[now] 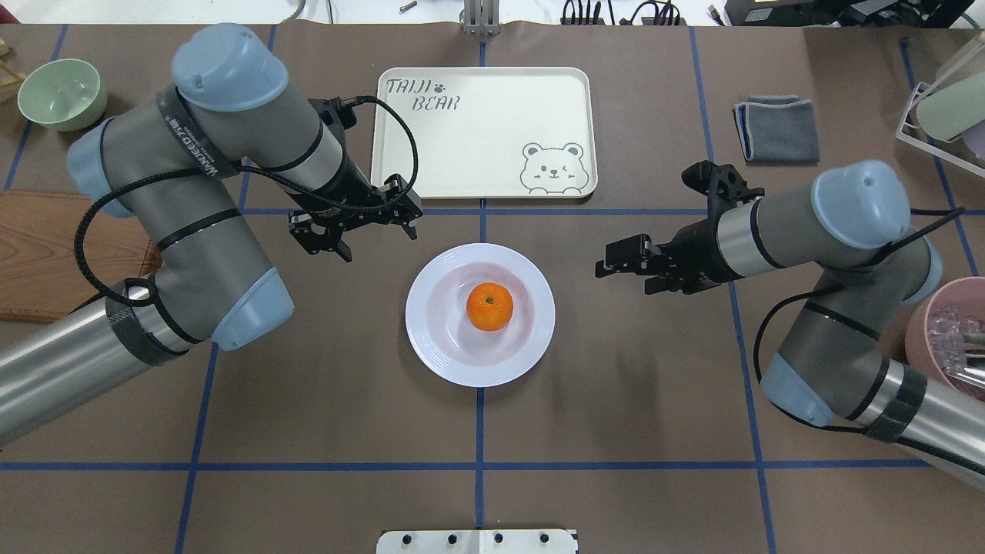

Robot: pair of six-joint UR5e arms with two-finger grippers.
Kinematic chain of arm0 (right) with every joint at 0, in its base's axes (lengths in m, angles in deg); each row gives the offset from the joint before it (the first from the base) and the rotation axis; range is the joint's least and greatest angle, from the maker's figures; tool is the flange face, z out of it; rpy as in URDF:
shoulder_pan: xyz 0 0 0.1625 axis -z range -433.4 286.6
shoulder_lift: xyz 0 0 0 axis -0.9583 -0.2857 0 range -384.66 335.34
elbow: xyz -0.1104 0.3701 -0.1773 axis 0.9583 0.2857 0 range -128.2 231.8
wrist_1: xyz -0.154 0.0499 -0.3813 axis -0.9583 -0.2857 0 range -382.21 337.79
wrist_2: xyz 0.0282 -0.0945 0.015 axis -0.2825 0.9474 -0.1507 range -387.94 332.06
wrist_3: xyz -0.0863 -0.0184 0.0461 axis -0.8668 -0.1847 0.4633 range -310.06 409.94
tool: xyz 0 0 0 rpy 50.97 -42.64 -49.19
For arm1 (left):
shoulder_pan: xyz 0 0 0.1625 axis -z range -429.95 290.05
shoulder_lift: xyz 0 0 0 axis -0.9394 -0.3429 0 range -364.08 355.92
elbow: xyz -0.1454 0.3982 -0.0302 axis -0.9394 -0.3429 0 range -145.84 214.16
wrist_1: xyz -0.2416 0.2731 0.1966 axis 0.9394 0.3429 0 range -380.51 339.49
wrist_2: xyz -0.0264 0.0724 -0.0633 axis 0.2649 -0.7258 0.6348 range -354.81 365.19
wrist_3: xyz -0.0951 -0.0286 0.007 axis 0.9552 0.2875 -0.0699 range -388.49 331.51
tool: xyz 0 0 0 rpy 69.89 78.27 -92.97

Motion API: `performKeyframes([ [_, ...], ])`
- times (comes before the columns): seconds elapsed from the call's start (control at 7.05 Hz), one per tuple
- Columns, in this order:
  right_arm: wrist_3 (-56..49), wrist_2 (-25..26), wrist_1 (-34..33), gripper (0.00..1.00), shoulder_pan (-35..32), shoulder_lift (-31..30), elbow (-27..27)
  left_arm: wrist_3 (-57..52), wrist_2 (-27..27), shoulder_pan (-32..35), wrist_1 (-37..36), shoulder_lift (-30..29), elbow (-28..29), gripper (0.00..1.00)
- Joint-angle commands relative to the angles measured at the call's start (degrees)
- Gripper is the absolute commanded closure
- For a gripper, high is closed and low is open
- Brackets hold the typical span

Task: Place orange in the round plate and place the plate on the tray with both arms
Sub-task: 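Release the orange and raise the left gripper while the right arm reaches toward the plate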

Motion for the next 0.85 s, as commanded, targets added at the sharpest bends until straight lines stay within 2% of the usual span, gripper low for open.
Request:
performKeyframes([
  [0.0, 15.52, 7.73, 24.37, 0.0, 4.36, 2.1, 10.52, -0.62, 0.03, 0.41, 0.01, 0.41, -0.29, 0.02],
  [0.14, 18.18, 9.24, 25.33, 0.0, 5.59, 3.85, 12.4, -0.62, 0.03, 0.41, 0.01, 0.5, -0.29, 0.02],
  [0.43, 18.3, 18.09, 25.6, 0.0, 9.63, 4.39, 12.5, -0.62, -0.06, 0.41, 0.01, 0.93, -0.55, 0.02],
  [0.57, 18.3, 20.31, 25.51, 0.0, 11.13, 4.57, 12.59, -0.62, 0.03, 0.41, 0.01, 1.37, -0.9, 0.02],
  [0.71, 18.3, 20.42, 25.51, 0.0, 11.4, 4.57, 12.77, -0.62, -0.06, 0.41, 0.01, 1.47, -0.99, 0.02],
])
